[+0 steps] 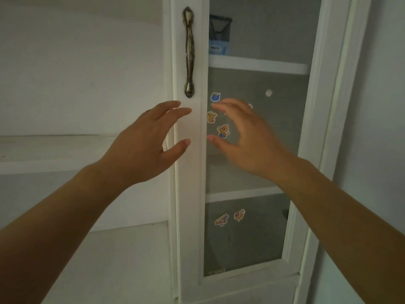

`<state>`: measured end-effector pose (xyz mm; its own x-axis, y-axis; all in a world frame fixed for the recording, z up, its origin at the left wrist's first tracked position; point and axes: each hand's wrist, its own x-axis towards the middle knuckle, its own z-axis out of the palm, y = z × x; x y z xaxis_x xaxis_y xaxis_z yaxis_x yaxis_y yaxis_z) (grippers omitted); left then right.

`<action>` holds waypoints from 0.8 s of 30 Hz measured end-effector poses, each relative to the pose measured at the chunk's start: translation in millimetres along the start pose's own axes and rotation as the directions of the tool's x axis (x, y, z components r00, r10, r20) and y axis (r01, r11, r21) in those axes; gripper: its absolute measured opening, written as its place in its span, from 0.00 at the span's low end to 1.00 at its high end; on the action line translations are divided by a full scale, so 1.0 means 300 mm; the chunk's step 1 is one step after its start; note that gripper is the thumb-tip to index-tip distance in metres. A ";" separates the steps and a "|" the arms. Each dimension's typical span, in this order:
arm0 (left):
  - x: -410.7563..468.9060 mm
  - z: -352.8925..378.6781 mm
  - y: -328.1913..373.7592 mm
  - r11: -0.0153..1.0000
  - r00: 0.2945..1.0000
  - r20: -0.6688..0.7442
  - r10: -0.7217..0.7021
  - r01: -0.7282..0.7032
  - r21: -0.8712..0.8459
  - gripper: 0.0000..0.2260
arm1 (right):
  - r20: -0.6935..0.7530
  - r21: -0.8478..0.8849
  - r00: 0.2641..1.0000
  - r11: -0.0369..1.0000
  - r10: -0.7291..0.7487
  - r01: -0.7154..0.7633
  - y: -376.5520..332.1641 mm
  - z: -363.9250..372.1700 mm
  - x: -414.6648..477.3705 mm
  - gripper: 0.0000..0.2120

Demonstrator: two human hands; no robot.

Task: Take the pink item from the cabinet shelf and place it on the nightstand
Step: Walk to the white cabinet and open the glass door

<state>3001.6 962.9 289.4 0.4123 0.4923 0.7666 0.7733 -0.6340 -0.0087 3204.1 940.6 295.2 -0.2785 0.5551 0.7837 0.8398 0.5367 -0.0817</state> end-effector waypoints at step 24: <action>0.345 0.079 -0.332 0.886 0.923 -0.337 0.186 -0.306 -0.348 0.27 | -0.389 -0.162 0.914 0.969 0.111 -0.186 -0.170 0.102 0.340 0.31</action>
<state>2978.5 1091.1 354.4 0.3621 0.1355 0.9222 0.3912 -0.9201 -0.0185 3118.6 989.3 360.5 0.0194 0.3196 0.9473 0.9410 0.3143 -0.1254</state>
